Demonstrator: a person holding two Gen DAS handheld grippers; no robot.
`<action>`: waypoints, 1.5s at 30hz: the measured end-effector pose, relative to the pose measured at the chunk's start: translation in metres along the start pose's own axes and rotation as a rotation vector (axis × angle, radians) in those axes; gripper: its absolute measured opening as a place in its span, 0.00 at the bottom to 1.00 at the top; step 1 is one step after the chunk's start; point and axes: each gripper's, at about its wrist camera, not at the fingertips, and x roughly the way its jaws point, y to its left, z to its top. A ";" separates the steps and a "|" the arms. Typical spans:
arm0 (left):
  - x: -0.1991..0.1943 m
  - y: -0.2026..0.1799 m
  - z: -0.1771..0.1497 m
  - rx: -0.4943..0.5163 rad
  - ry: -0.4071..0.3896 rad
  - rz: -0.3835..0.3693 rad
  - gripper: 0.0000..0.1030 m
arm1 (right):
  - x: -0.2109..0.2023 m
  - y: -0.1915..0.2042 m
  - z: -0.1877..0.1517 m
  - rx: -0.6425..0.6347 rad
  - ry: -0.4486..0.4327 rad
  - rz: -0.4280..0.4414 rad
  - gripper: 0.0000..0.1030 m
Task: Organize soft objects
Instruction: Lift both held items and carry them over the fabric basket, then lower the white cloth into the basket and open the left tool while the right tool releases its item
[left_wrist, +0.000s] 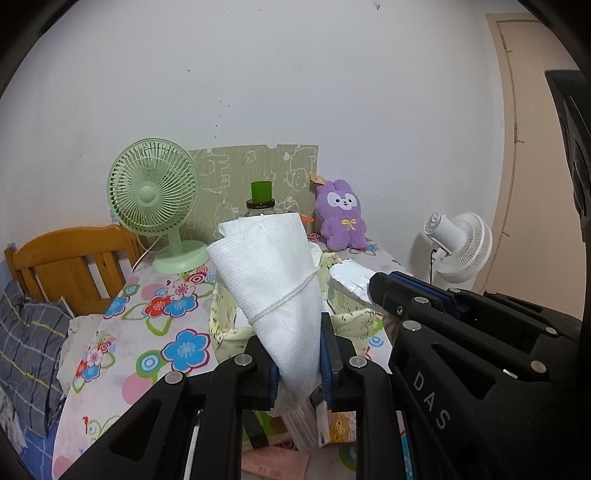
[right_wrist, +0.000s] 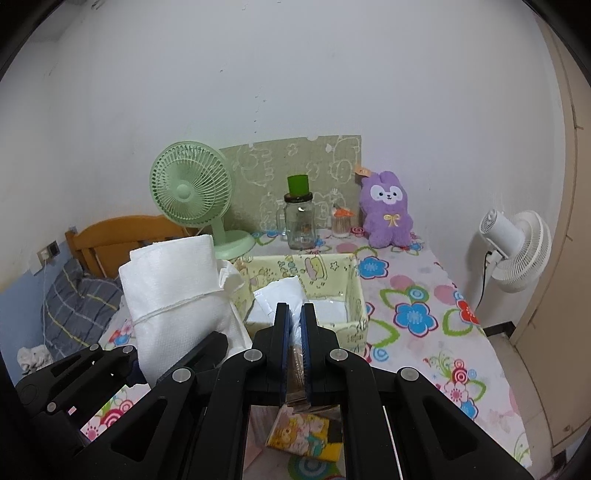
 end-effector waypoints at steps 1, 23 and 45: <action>0.003 0.000 0.001 -0.001 0.002 0.001 0.15 | 0.002 -0.001 0.002 0.002 0.001 -0.001 0.09; 0.075 0.019 0.024 -0.020 0.051 0.020 0.15 | 0.080 -0.016 0.033 0.040 0.043 -0.003 0.09; 0.152 0.046 0.019 -0.093 0.190 0.013 0.39 | 0.165 -0.020 0.034 0.067 0.133 0.006 0.09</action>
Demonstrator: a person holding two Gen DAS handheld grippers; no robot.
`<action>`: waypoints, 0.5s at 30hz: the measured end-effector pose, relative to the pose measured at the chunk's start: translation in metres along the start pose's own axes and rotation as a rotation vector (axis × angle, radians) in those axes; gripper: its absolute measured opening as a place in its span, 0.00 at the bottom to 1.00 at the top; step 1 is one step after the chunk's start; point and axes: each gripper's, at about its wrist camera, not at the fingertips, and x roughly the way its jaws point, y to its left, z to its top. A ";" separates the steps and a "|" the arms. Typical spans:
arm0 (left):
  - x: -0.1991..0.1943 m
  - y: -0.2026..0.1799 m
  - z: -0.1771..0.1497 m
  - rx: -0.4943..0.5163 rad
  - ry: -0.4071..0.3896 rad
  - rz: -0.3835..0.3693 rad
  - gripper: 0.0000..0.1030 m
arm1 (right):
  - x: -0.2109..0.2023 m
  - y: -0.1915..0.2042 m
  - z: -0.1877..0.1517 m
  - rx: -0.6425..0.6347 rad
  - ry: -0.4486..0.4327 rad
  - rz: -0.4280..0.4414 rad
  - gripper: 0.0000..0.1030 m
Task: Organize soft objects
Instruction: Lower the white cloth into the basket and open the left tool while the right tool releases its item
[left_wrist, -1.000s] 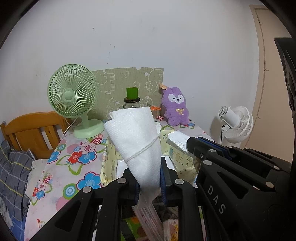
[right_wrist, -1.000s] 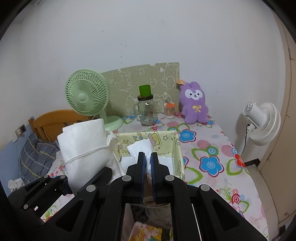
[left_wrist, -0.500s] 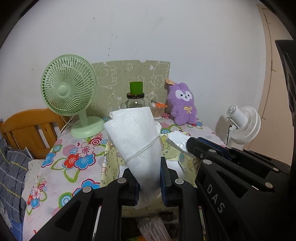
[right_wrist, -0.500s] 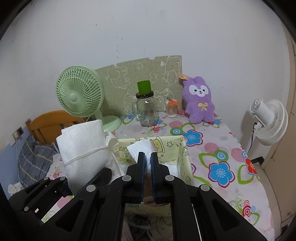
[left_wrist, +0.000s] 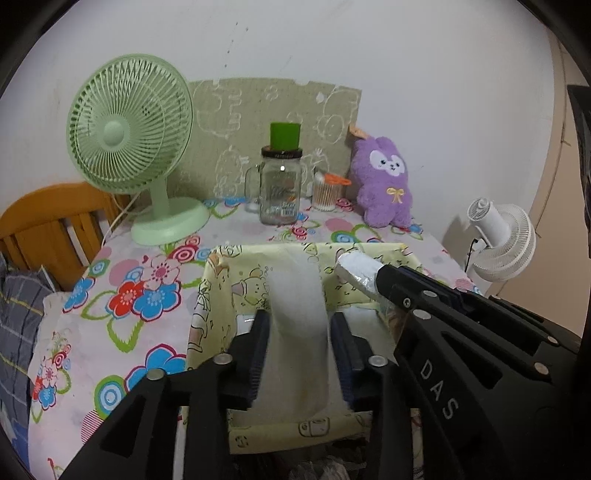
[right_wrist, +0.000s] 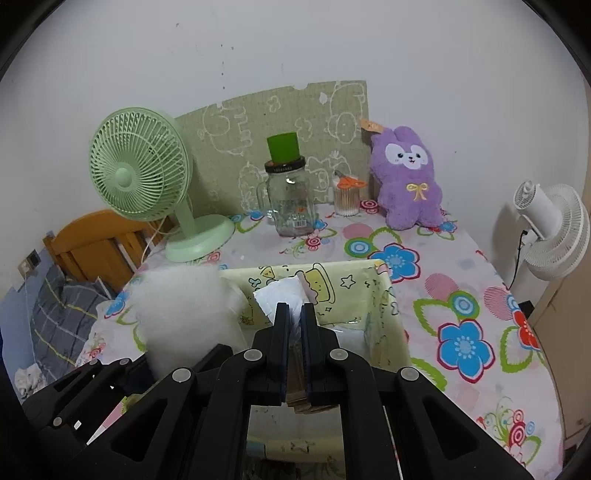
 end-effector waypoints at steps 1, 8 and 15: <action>0.003 0.002 0.000 -0.005 0.007 0.002 0.40 | 0.004 0.000 0.000 -0.001 0.004 0.002 0.09; 0.014 0.006 -0.001 -0.020 0.043 0.000 0.50 | 0.020 0.001 -0.001 -0.008 0.032 0.012 0.10; 0.014 0.006 -0.001 -0.024 0.053 0.004 0.61 | 0.027 0.003 0.001 -0.027 0.073 0.024 0.15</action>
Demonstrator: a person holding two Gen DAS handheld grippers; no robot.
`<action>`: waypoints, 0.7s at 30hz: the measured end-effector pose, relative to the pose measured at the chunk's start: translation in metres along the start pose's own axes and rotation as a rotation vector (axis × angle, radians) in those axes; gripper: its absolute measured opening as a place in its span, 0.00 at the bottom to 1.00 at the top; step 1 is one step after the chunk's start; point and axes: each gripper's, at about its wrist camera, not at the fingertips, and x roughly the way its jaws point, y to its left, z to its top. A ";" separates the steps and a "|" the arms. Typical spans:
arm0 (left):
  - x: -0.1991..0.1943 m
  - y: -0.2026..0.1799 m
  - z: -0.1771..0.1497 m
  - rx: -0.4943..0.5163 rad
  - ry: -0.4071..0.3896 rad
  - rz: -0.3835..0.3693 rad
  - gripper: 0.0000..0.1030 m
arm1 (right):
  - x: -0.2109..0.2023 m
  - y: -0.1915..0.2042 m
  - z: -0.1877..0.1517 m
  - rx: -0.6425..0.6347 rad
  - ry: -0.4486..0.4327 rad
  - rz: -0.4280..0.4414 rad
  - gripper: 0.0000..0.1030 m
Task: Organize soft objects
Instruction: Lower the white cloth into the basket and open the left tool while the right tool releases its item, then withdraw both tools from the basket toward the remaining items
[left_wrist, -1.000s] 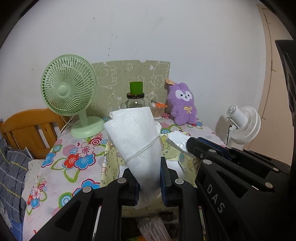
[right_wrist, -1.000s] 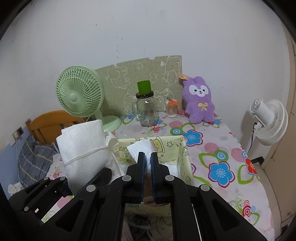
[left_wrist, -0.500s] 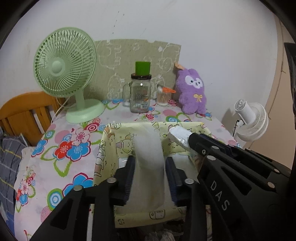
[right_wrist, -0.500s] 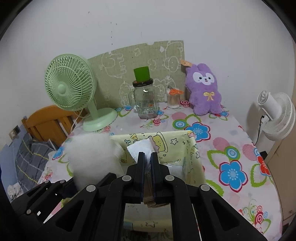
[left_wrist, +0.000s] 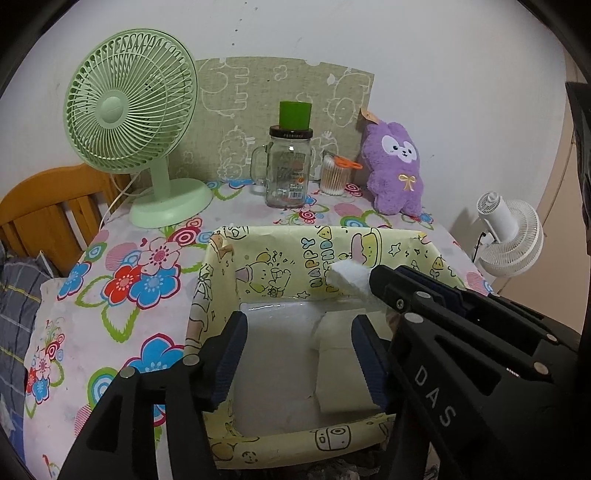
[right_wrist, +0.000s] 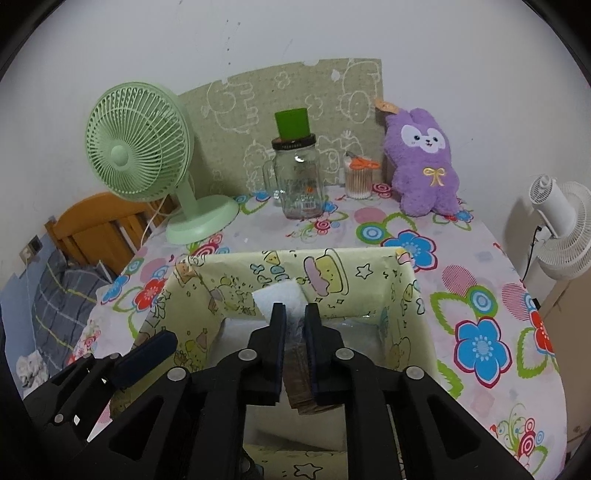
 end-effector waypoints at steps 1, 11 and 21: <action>0.000 0.000 0.000 0.000 -0.001 -0.001 0.62 | -0.001 0.000 0.000 -0.002 0.000 -0.002 0.15; -0.022 -0.005 0.002 0.018 -0.042 -0.002 0.83 | -0.029 0.002 -0.001 -0.013 -0.072 -0.014 0.70; -0.050 -0.006 0.000 0.017 -0.079 0.016 0.99 | -0.063 0.009 -0.003 -0.026 -0.120 -0.032 0.96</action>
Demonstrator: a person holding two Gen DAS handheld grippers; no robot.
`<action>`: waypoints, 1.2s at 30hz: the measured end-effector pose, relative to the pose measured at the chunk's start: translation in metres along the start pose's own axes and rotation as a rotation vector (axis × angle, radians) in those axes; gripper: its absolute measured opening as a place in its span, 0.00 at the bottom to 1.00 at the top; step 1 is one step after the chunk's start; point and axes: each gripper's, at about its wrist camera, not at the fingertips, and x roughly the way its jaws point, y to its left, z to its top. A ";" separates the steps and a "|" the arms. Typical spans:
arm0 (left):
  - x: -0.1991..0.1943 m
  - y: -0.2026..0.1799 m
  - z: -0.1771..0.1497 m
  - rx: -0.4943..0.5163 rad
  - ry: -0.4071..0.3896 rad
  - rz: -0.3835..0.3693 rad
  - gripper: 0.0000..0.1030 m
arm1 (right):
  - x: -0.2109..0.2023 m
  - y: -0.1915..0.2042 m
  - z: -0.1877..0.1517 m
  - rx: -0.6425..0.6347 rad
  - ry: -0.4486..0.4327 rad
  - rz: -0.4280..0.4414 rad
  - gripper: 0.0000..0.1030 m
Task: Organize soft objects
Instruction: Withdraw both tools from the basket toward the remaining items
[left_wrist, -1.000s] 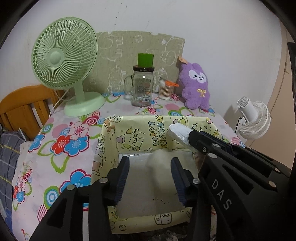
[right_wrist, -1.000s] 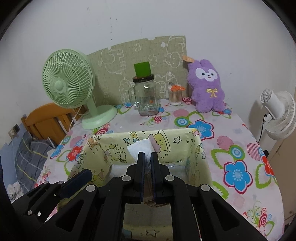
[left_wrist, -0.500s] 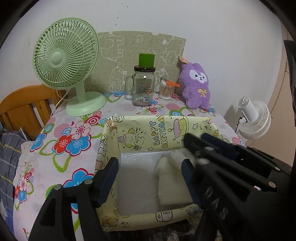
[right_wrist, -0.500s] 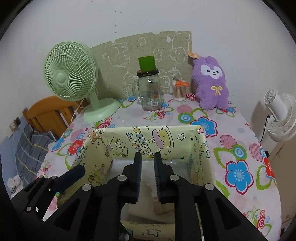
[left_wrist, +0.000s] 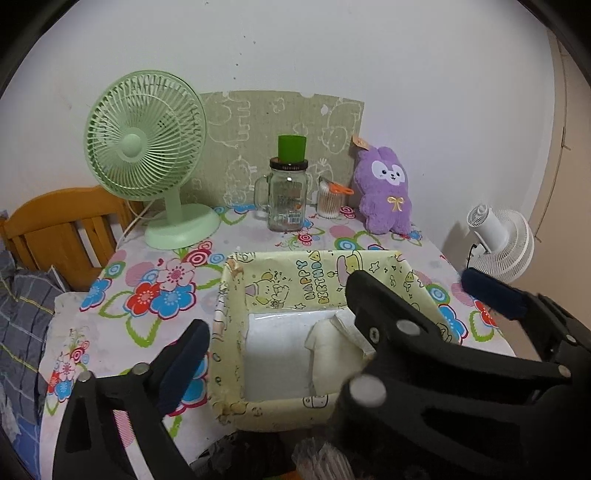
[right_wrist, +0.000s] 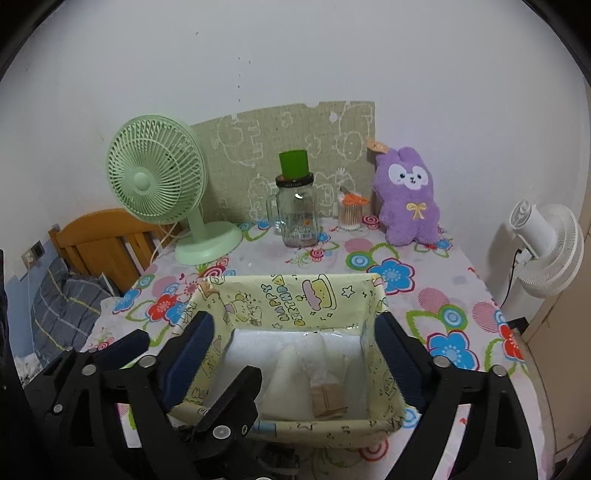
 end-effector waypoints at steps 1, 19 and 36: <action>-0.004 0.001 0.000 -0.002 -0.002 -0.005 0.99 | -0.004 0.000 0.000 0.001 -0.010 -0.002 0.98; -0.069 -0.008 -0.008 0.026 -0.102 -0.020 1.00 | -0.078 0.013 -0.003 -0.042 -0.103 -0.001 1.00; -0.112 -0.016 -0.032 0.032 -0.147 -0.027 1.00 | -0.129 0.019 -0.023 -0.055 -0.153 0.006 1.00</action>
